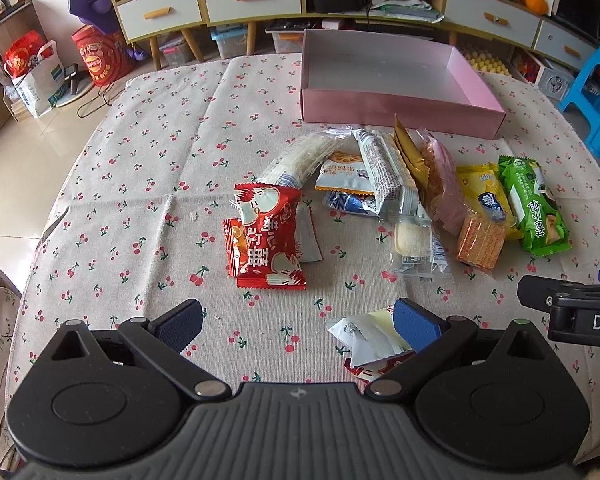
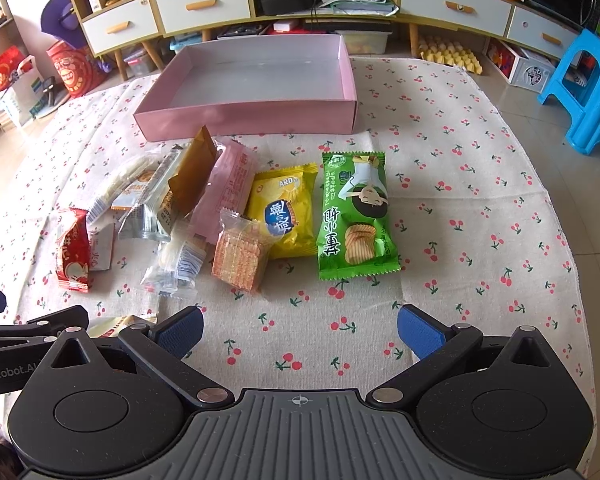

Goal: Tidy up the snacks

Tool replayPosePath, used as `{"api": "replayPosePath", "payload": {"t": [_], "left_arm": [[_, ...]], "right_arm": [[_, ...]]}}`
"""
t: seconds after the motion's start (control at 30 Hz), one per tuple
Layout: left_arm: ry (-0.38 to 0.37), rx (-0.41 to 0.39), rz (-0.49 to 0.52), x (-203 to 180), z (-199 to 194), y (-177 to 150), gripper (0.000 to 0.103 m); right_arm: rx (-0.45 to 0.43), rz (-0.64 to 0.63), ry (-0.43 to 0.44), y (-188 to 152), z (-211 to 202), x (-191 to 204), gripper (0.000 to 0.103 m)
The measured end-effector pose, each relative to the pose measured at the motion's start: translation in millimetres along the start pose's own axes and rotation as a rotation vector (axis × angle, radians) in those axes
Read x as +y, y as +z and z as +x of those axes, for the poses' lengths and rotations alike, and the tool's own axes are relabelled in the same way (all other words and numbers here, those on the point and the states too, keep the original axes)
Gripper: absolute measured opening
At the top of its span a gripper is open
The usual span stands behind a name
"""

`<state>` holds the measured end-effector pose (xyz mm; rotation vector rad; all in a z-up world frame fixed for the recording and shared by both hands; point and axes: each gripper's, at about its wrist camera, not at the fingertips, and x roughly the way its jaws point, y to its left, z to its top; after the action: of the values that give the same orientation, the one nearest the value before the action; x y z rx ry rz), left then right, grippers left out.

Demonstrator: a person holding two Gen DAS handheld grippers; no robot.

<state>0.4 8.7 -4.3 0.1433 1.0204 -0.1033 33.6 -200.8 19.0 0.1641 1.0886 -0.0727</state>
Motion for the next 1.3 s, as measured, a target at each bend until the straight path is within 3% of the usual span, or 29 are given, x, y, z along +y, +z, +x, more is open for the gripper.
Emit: {"api": "replayPosePath", "payload": {"t": [1.07,1.3], "left_arm": [[-0.009,0.007,0.004,0.6,-0.8,2.6,0.102],[-0.005,-0.046,0.024,5.8,-3.4,8.1,0.103]], "right_arm": [[-0.011,-0.003,0.015,3.5,-4.1,0.1,0.103],[-0.049,0.071,0.029,15.9,-6.1,-17.8,0.103]]}}
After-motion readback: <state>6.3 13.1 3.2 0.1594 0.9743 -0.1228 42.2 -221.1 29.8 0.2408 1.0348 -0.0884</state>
